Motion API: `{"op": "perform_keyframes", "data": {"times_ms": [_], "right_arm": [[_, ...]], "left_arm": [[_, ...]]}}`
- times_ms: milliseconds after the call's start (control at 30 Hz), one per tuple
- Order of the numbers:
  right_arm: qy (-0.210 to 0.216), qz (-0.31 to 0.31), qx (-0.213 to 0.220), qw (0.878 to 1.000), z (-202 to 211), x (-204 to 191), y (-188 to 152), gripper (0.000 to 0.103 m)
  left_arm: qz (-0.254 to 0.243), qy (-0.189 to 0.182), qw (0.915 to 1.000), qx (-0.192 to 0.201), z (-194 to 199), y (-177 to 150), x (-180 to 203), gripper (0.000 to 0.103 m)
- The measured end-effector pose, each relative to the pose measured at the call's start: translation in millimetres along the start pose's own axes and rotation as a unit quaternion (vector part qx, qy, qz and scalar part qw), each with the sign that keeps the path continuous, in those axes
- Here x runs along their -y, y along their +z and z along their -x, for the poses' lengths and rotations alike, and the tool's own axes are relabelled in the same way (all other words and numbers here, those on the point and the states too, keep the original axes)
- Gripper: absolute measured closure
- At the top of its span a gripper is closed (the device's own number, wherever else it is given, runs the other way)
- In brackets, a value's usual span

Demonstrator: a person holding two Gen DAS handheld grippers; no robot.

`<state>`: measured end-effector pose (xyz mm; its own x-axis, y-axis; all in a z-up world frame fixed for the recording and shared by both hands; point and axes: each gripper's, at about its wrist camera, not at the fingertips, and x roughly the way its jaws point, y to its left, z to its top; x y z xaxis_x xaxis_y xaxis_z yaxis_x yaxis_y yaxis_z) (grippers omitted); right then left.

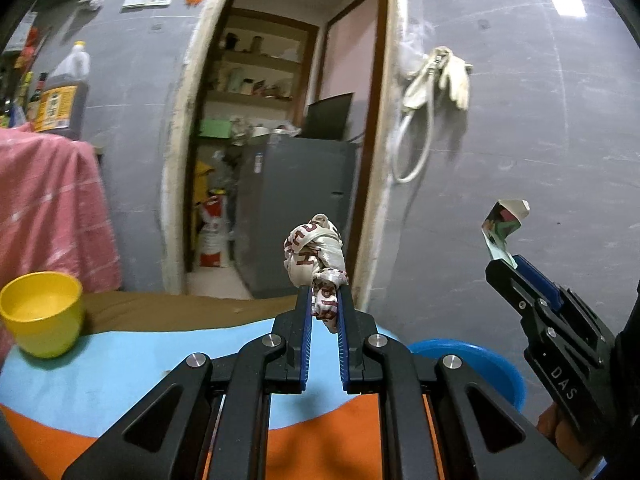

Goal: Collect trash
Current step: 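Lift both held pieces and carry them toward the blue bucket, then open both tools over the blue bucket to drop the pieces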

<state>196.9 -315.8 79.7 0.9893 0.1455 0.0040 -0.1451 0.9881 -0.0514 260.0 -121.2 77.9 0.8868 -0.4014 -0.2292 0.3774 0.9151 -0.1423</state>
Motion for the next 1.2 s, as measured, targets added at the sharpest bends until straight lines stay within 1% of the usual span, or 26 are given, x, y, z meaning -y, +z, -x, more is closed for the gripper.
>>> {"op": "perform_keyframes", "data": {"times_ms": [133,233,367,400,533,667,733,833,967,1067,1133,1200], "right_arm": [[-0.035,-0.009,-0.006,0.999,5.6,23.8,-1.8,0.072],[-0.067,-0.028,-0.025,0.997,5.3,44.9,-5.0,0.072],[-0.105,-0.059,-0.058,0.991,1.6,72.1,-10.6,0.072],[-0.11,-0.065,-0.063,0.99,2.4,76.1,-11.8,0.072],[-0.135,-0.094,-0.099,0.981,-2.5,98.0,-19.8,0.072],[-0.146,-0.118,-0.124,0.974,-5.1,115.3,-27.1,0.072],[-0.149,-0.128,-0.136,0.971,-5.8,122.1,-31.0,0.072],[-0.153,-0.148,-0.158,0.964,-8.6,133.3,-38.1,0.072],[-0.155,-0.169,-0.181,0.956,-10.4,144.7,-46.7,0.072],[-0.158,-0.177,-0.194,0.952,-12.1,149.4,-50.7,0.071],[-0.159,-0.182,-0.204,0.949,-12.9,152.0,-54.3,0.069],[-0.158,-0.189,-0.216,0.945,-15.2,154.5,-58.2,0.069]], "left_arm": [[-0.011,-0.032,0.9994,-0.011,-18.7,3.2,30.0,0.094],[-0.021,-0.054,0.9979,-0.027,-32.9,3.8,52.2,0.094],[-0.018,-0.082,0.9941,-0.069,-56.1,1.1,75.3,0.094],[-0.015,-0.09,0.9925,-0.082,-63.7,0.2,80.7,0.094],[-0.009,-0.108,0.9876,-0.113,-82.3,-3.2,96.4,0.094],[-0.009,-0.123,0.9817,-0.145,-101.8,-8.2,105.6,0.094],[-0.006,-0.133,0.976,-0.172,-115.2,-12.6,110.7,0.094],[0.0,-0.14,0.9691,-0.203,-132.5,-20.3,117.1,0.094],[-0.003,-0.143,0.9632,-0.228,-144.7,-33.2,125.7,0.093],[-0.005,-0.142,0.961,-0.237,-151.3,-39.5,128.1,0.092],[-0.007,-0.138,0.9594,-0.246,-155.4,-42.7,128.5,0.088],[-0.006,-0.134,0.9584,-0.252,-157.8,-44.8,128.6,0.08]]}}
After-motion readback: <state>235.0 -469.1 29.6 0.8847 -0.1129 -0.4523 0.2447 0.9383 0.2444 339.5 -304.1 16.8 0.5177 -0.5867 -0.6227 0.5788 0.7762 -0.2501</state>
